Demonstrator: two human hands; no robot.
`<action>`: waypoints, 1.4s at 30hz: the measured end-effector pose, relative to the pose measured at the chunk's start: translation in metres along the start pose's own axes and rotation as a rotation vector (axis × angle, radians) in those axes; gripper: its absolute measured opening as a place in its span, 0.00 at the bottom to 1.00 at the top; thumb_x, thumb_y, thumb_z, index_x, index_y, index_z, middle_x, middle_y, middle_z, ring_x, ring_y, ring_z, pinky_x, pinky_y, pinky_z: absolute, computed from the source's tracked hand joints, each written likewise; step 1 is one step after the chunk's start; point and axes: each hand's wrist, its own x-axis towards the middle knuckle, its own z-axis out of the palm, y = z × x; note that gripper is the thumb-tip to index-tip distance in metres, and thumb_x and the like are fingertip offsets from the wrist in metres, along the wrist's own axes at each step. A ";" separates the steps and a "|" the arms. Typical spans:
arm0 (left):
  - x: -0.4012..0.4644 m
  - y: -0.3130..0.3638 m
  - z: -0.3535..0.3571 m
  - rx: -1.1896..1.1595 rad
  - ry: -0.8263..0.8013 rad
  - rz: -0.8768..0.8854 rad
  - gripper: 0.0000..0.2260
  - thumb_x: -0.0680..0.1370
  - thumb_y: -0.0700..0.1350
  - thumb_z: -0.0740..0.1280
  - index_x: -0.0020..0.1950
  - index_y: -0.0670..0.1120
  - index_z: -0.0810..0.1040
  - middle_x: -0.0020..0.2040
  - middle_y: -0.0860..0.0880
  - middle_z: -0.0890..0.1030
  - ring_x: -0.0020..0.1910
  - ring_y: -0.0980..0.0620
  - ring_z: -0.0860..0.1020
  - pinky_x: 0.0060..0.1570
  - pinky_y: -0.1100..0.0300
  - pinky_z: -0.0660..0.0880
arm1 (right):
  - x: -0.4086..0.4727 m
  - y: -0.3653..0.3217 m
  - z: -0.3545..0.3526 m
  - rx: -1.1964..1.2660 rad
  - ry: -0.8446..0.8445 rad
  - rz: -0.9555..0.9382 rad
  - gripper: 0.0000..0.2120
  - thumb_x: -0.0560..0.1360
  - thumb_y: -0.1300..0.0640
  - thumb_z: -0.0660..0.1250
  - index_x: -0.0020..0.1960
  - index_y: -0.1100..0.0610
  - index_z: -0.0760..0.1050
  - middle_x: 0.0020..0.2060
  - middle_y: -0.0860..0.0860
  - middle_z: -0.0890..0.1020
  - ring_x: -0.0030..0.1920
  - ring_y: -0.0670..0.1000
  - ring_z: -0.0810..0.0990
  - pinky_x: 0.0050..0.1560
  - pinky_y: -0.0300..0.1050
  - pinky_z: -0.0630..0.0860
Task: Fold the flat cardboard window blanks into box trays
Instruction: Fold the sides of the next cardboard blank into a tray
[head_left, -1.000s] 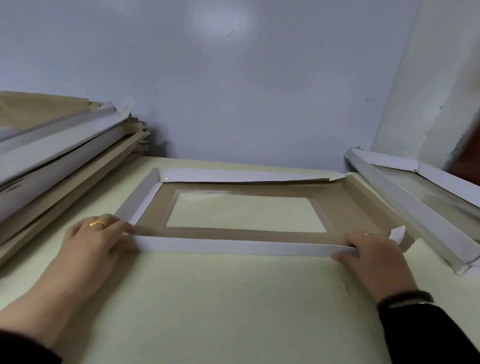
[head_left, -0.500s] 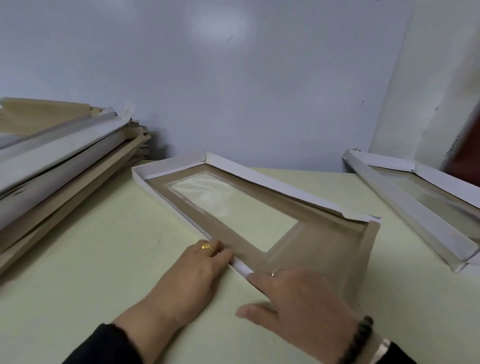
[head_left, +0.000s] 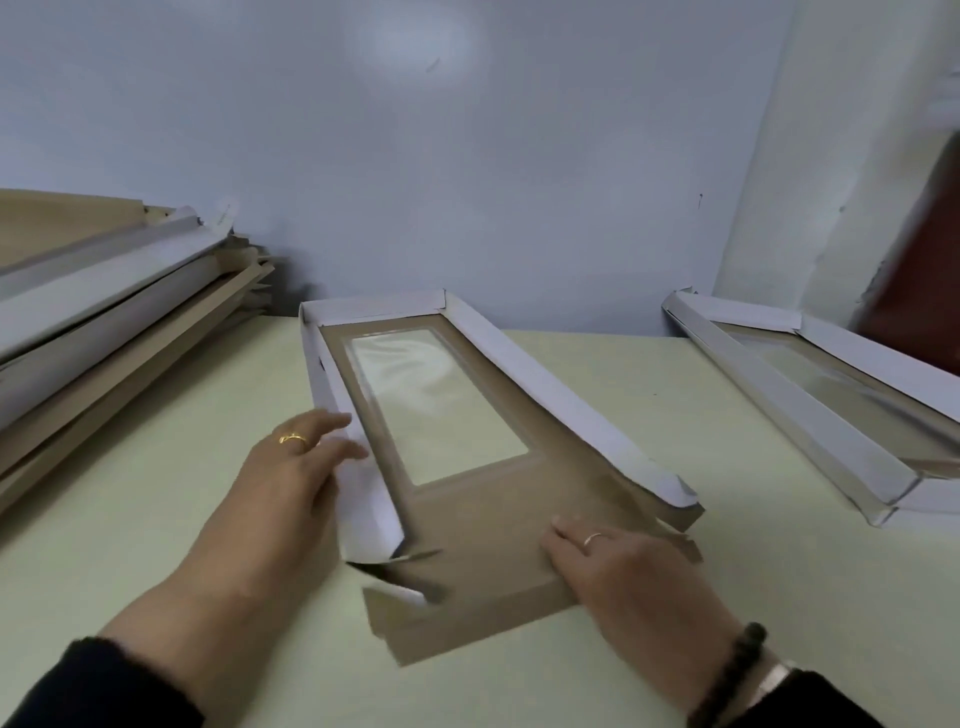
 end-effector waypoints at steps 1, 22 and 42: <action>-0.003 0.016 -0.004 -0.017 0.025 0.066 0.12 0.76 0.38 0.59 0.49 0.41 0.82 0.56 0.41 0.79 0.56 0.42 0.78 0.55 0.62 0.69 | 0.003 -0.008 0.007 -0.091 0.018 -0.001 0.20 0.60 0.64 0.52 0.35 0.60 0.83 0.33 0.53 0.84 0.32 0.47 0.83 0.24 0.35 0.74; -0.036 0.002 0.016 -0.304 -0.592 0.091 0.34 0.66 0.76 0.43 0.70 0.64 0.54 0.70 0.73 0.50 0.70 0.72 0.43 0.68 0.76 0.44 | 0.002 0.036 0.007 0.829 -0.264 0.108 0.19 0.73 0.57 0.70 0.60 0.42 0.72 0.64 0.34 0.67 0.66 0.27 0.57 0.62 0.20 0.51; -0.027 0.055 0.030 0.135 -0.322 0.316 0.21 0.79 0.54 0.52 0.69 0.48 0.71 0.65 0.53 0.75 0.65 0.53 0.72 0.63 0.60 0.70 | 0.026 0.020 0.025 0.514 0.159 0.299 0.06 0.73 0.57 0.68 0.49 0.53 0.73 0.42 0.42 0.75 0.45 0.46 0.75 0.48 0.39 0.70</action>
